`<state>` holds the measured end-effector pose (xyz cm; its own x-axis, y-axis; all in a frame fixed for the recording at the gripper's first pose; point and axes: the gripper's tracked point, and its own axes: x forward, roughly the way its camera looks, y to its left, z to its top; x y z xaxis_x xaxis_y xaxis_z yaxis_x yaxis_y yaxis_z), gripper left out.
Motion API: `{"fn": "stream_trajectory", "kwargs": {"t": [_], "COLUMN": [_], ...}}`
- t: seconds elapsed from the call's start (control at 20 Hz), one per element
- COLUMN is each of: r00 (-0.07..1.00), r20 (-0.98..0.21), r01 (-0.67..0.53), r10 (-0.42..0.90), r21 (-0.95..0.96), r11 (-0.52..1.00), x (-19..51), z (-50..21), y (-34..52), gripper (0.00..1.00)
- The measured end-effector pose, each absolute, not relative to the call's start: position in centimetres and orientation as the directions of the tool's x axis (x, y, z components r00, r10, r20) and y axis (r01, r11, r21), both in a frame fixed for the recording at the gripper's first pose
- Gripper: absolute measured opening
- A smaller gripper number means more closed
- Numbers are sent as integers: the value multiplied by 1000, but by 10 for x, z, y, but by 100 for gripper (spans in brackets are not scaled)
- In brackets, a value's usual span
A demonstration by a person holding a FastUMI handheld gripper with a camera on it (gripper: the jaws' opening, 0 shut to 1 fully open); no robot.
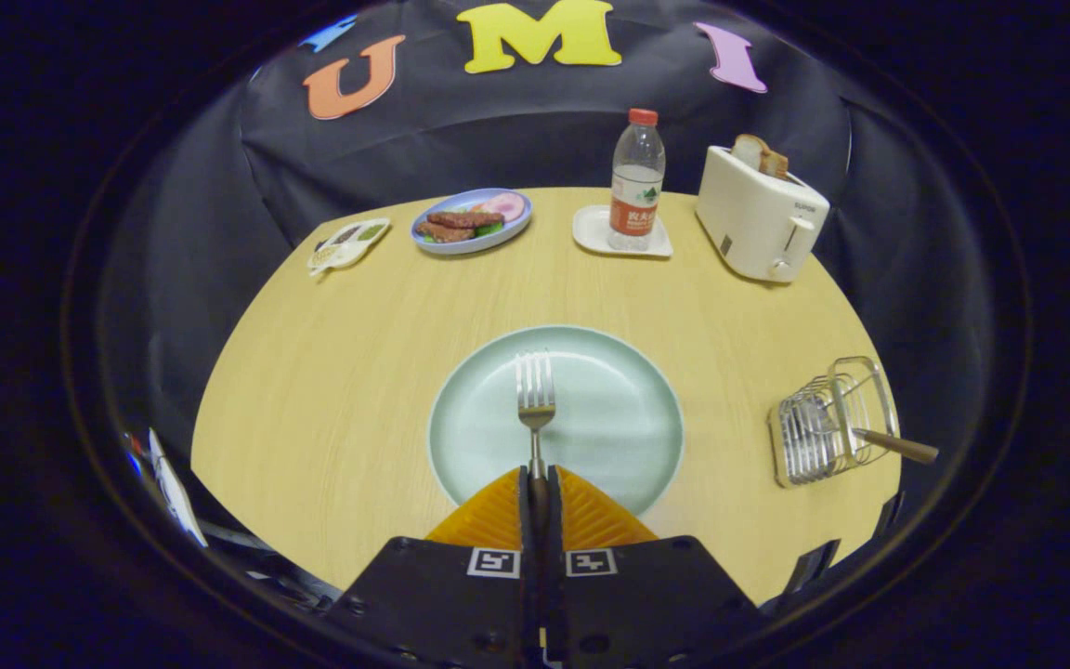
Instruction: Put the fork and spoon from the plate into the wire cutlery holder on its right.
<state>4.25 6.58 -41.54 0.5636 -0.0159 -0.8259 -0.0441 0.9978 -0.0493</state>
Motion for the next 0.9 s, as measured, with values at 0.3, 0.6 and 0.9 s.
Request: {"fn": "stream_trajectory", "kwargs": {"t": [0.3,0.6,0.9], "r00": [590,604,597], "r20": [-805,-793,-793], "r01": [-4,28,65], "r10": [-63,-78,-118], "r21": [-81,-76,-98], "r11": [997,997,993], "x": [32,22,14], "z": [-371,-347,-337], "y": [-6,-66,-125], "gripper": [3,3,3]}}
